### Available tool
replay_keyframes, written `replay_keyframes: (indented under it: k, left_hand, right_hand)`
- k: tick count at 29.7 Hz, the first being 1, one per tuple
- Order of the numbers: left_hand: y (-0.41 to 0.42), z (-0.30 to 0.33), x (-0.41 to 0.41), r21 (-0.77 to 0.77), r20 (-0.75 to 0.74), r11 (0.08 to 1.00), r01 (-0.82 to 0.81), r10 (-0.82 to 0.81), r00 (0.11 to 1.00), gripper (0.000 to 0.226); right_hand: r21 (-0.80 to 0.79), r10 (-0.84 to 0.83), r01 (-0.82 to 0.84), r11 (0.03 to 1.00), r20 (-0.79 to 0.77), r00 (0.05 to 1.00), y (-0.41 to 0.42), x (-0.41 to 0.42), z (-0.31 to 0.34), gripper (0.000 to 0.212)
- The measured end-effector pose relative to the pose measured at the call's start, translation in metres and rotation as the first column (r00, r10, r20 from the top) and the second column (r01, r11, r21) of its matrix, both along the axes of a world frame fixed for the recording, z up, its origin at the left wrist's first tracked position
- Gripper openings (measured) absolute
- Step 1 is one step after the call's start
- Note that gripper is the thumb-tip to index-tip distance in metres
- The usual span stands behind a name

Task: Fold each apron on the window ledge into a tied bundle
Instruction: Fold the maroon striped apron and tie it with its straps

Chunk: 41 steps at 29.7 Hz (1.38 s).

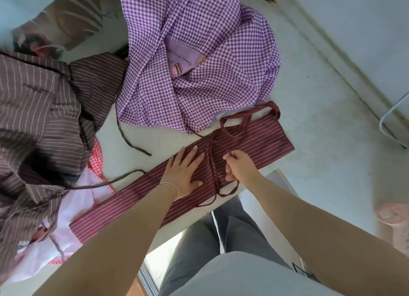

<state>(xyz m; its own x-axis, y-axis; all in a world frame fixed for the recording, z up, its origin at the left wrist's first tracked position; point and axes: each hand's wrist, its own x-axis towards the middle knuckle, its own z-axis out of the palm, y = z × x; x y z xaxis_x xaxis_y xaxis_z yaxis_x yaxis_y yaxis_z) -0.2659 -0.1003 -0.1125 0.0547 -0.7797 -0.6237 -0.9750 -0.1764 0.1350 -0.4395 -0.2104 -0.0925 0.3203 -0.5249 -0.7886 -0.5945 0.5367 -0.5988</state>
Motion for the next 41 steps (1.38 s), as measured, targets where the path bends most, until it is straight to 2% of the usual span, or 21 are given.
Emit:
replay_keyframes:
  k: [1,3,4,6,8,13,16,18,21,24,25,27,29,30,31,32,34,36,37,39,41]
  left_hand:
    - [-0.002,-0.001,0.002,0.004,0.001,1.000,0.006,-0.006,1.000,0.084]
    - [-0.006,0.001,0.005,0.006,0.002,1.000,0.018,-0.018,1.000,0.082]
    - [-0.007,0.002,0.006,0.012,0.001,1.000,0.026,-0.026,1.000,0.082]
    - [-0.008,0.003,0.008,0.028,-0.004,0.999,0.045,-0.045,0.999,0.083]
    - [-0.008,0.004,0.009,0.037,-0.001,0.997,0.065,-0.065,0.998,0.085]
    - [-0.006,0.002,0.007,0.041,0.026,0.994,0.099,-0.100,0.995,0.089]
    - [-0.006,0.001,0.006,0.060,0.050,0.992,0.113,-0.116,0.992,0.091]
    - [-0.006,0.002,0.005,0.060,0.061,0.991,0.121,-0.125,0.990,0.091]
    - [-0.004,0.001,0.005,0.046,0.069,0.990,0.134,-0.137,0.988,0.093]
    - [-0.003,0.002,0.006,0.044,0.083,0.988,0.150,-0.153,0.985,0.094]
    - [-0.003,0.002,0.006,0.040,0.087,0.987,0.155,-0.158,0.984,0.094]
    - [-0.003,0.002,0.006,0.037,0.089,0.987,0.156,-0.159,0.983,0.095]
    - [-0.004,0.003,0.005,0.037,0.094,0.986,0.163,-0.166,0.982,0.096]
    - [-0.004,0.005,0.005,0.043,0.097,0.985,0.167,-0.171,0.981,0.096]
    - [-0.005,0.006,0.004,0.053,0.099,0.984,0.172,-0.176,0.979,0.095]
    - [-0.006,0.007,0.003,0.062,0.098,0.983,0.173,-0.179,0.979,0.095]
    - [-0.006,0.009,0.001,0.067,0.098,0.982,0.179,-0.185,0.978,0.093]
    - [-0.008,0.008,-0.001,0.039,0.139,0.975,0.218,-0.221,0.965,0.092]
    - [-0.009,0.008,-0.002,0.024,0.166,0.970,0.244,-0.244,0.955,0.092]
    - [-0.010,0.009,-0.004,0.024,0.180,0.963,0.270,-0.270,0.946,0.094]
    - [-0.011,0.011,-0.008,0.056,0.142,0.973,0.222,-0.228,0.963,0.097]
  right_hand:
    - [-0.018,0.129,-0.130,0.991,-0.050,0.990,0.001,-0.004,0.001,0.018]
    - [0.013,0.431,-0.434,0.901,-0.143,0.891,0.015,-0.009,0.004,0.033]
    - [0.056,0.534,-0.533,0.844,-0.170,0.828,0.025,-0.010,0.004,0.040]
    - [0.063,0.634,-0.642,0.764,-0.257,0.729,0.046,-0.007,-0.002,0.041]
    - [0.000,0.612,-0.658,0.753,-0.366,0.701,0.066,-0.001,-0.012,0.036]
    - [-0.043,0.391,-0.441,0.897,-0.392,0.833,0.091,0.002,-0.014,0.030]
    - [-0.088,0.379,-0.492,0.866,-0.527,0.761,0.098,-0.004,-0.005,0.021]
    - [-0.132,0.294,-0.470,0.873,-0.628,0.721,0.098,-0.009,0.000,0.017]
    - [-0.193,0.184,-0.426,0.884,-0.694,0.696,0.098,-0.023,0.003,0.021]
    - [-0.226,0.098,-0.366,0.903,-0.720,0.687,0.099,-0.045,0.002,0.016]
    - [-0.250,0.091,-0.386,0.888,-0.727,0.681,0.100,-0.053,0.002,0.016]
    - [-0.258,0.212,-0.570,0.780,-0.749,0.628,0.104,-0.067,-0.002,0.017]
    - [-0.178,0.413,-0.756,0.630,-0.747,0.520,0.111,-0.074,-0.002,0.021]
    - [-0.116,0.487,-0.805,0.581,-0.743,0.459,0.114,-0.076,-0.005,0.027]
    - [-0.074,0.512,-0.810,0.581,-0.741,0.435,0.116,-0.076,-0.006,0.035]
    - [-0.072,0.504,-0.796,0.601,-0.738,0.448,0.115,-0.074,-0.005,0.045]
    - [-0.236,0.391,-0.698,0.676,-0.687,0.612,0.109,-0.064,-0.001,0.056]
    - [-0.422,0.304,-0.620,0.661,-0.606,0.736,0.099,-0.043,0.004,0.049]
    - [-0.450,0.272,-0.557,0.698,-0.553,0.787,0.093,-0.032,0.006,0.040]
    - [-0.318,0.234,-0.427,0.847,-0.499,0.835,0.079,-0.014,0.005,0.018]
    - [-0.128,0.290,-0.385,0.914,-0.459,0.840,0.064,-0.005,0.004,0.008]
